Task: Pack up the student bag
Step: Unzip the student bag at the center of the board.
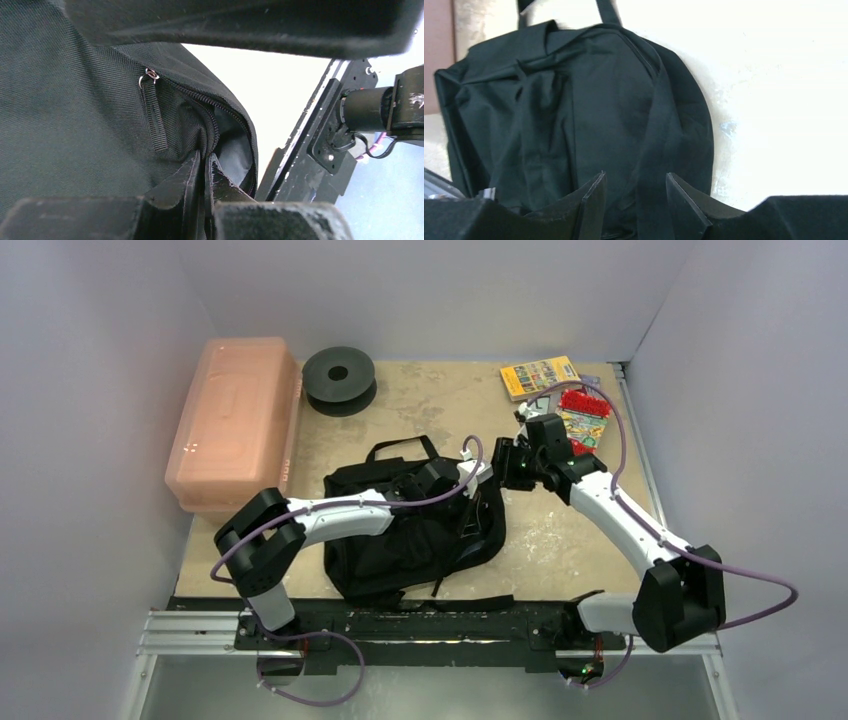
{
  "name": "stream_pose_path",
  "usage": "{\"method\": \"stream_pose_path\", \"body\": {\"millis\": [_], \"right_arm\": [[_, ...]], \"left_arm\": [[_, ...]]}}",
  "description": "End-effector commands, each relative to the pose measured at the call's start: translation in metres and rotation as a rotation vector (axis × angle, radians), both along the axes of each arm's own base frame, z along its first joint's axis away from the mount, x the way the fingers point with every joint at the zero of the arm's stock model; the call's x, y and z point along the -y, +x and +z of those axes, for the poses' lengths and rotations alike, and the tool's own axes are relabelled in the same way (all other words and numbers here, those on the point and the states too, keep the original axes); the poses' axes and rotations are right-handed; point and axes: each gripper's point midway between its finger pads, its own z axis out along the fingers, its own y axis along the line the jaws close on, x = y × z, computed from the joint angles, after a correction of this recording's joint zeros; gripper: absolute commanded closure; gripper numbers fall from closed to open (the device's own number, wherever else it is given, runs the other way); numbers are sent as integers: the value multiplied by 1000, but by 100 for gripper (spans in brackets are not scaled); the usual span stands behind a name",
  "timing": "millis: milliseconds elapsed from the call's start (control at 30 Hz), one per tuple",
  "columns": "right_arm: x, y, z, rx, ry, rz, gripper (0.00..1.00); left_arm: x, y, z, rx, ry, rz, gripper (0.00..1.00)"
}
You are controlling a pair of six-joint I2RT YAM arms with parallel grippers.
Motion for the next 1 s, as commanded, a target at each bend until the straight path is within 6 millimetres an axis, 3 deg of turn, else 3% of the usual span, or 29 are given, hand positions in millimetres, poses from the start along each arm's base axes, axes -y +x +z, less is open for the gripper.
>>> {"method": "stream_pose_path", "body": {"millis": [0, 333, 467, 533, 567, 667, 800, 867, 967], "right_arm": [[11, -1, -20, -40, -52, -66, 52], [-4, -10, -10, -42, -30, -26, 55], [18, -12, -26, -61, -168, -78, 43], [18, -20, -29, -65, -180, -66, 40], [17, -23, -32, -69, -179, -65, 39], [15, -34, -44, -81, -149, -70, 42], [13, -41, -56, -65, -98, -83, 54], [8, -43, -52, -41, -57, -70, 63], [5, -42, -38, 17, -11, -70, 82]], "left_arm": [[10, -7, 5, -58, -66, -37, 100], [7, -7, 4, -51, -57, -33, 100], [10, -12, 10, -71, -73, -63, 100], [9, -15, 18, -95, -72, -74, 99], [8, -18, 21, -108, -65, -80, 94], [1, -16, 37, -118, -80, -70, 64], [-19, 6, 54, -119, -108, 24, 41], [-27, 18, 54, -127, -88, 71, 36], [-22, 36, 55, -130, -67, 111, 35]]}}
